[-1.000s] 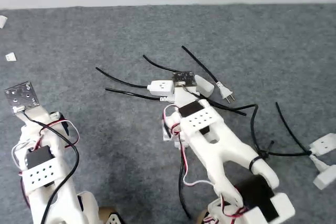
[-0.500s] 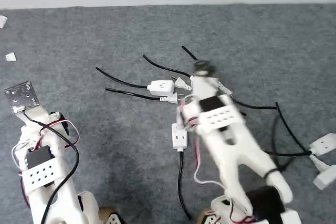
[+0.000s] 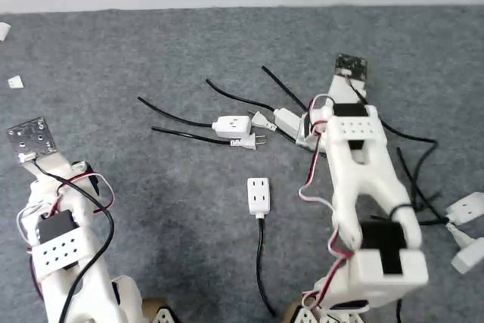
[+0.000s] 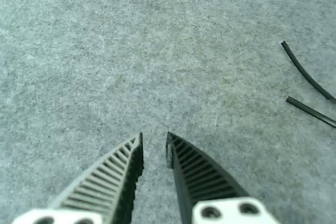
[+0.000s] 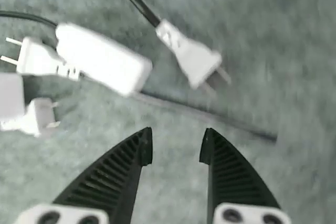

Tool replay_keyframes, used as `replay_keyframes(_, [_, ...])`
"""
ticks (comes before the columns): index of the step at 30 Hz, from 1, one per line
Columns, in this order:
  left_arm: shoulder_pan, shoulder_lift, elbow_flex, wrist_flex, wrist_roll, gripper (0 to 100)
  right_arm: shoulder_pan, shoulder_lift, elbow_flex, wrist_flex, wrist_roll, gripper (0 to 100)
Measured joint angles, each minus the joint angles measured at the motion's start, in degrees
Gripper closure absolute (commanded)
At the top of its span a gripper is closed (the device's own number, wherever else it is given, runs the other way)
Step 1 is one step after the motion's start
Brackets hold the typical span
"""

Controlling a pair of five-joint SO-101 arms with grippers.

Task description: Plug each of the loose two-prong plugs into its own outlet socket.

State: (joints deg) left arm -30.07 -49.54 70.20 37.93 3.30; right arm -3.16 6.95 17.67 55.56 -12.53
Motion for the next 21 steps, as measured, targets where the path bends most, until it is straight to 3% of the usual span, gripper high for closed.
replay_keyframes(3, [0.00,0.00,0.00,0.00,-0.70,93,-0.09,5.36,-3.25,-1.05,5.45,85.6])
replay_keyframes(14, [0.00,0.00,0.00,0.00,-0.97,93,0.18,17.32,-17.85,-1.58,14.15,85.6])
replay_keyframes(21, [0.00,0.00,0.00,0.00,-0.97,93,0.18,18.64,-20.75,-1.58,28.84,85.6])
